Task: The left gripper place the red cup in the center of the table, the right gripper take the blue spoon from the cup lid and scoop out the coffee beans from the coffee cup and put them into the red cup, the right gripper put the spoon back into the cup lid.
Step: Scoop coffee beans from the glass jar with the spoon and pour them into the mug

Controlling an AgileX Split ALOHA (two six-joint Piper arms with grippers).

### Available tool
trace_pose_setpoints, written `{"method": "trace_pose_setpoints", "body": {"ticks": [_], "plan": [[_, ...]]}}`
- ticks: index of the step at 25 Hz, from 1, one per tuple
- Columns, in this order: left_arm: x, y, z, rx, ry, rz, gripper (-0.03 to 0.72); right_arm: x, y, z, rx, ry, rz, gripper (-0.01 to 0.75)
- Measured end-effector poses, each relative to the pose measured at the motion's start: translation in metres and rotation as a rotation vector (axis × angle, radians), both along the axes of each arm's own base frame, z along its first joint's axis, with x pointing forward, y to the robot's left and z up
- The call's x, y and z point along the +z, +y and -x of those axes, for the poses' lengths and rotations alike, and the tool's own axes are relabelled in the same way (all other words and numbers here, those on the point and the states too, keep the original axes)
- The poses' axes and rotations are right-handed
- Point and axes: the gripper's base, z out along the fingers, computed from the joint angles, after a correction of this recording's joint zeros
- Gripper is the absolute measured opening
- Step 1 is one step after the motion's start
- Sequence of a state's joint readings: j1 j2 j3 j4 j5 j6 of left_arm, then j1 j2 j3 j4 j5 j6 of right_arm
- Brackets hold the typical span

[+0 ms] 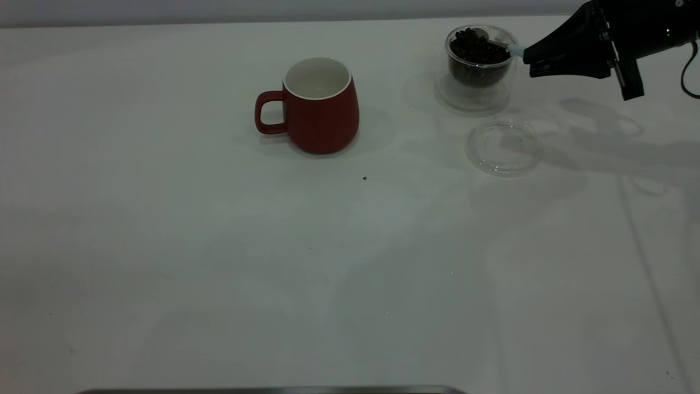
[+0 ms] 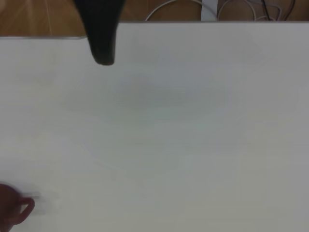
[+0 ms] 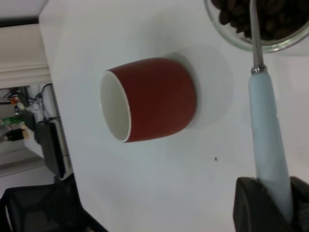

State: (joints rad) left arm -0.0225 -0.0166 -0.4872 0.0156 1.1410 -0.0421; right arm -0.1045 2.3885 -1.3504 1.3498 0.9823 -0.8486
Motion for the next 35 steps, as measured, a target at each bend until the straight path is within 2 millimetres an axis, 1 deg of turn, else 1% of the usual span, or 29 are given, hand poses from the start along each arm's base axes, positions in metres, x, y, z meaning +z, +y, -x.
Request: {"method": "trace_pose_setpoints", "body": {"ticks": [11, 18, 22, 27, 29, 35], "plan": [[0.000, 0.000, 0.000, -0.002, 0.000, -0.003, 0.587, 0.001, -0.014, 0.002, -0.014, 0.014, -0.093, 0.110], [0.000, 0.000, 0.000, -0.002, 0.000, -0.002, 0.587, 0.006, -0.014, 0.004, 0.012, 0.007, -0.152, 0.110], [0.000, 0.000, 0.000, -0.002, 0.000, -0.002, 0.587, 0.007, -0.009, 0.003, 0.013, -0.009, -0.159, 0.110], [0.000, 0.000, 0.000, -0.001, 0.000, -0.001, 0.587, 0.007, 0.008, 0.004, 0.054, -0.011, -0.160, 0.110], [0.000, 0.000, 0.000, -0.001, 0.000, -0.001, 0.587, 0.007, 0.018, 0.005, 0.073, -0.010, -0.165, 0.110], [0.000, 0.000, 0.000, -0.001, 0.000, -0.001, 0.587, 0.008, 0.057, 0.010, 0.151, -0.006, -0.177, 0.110]]}}
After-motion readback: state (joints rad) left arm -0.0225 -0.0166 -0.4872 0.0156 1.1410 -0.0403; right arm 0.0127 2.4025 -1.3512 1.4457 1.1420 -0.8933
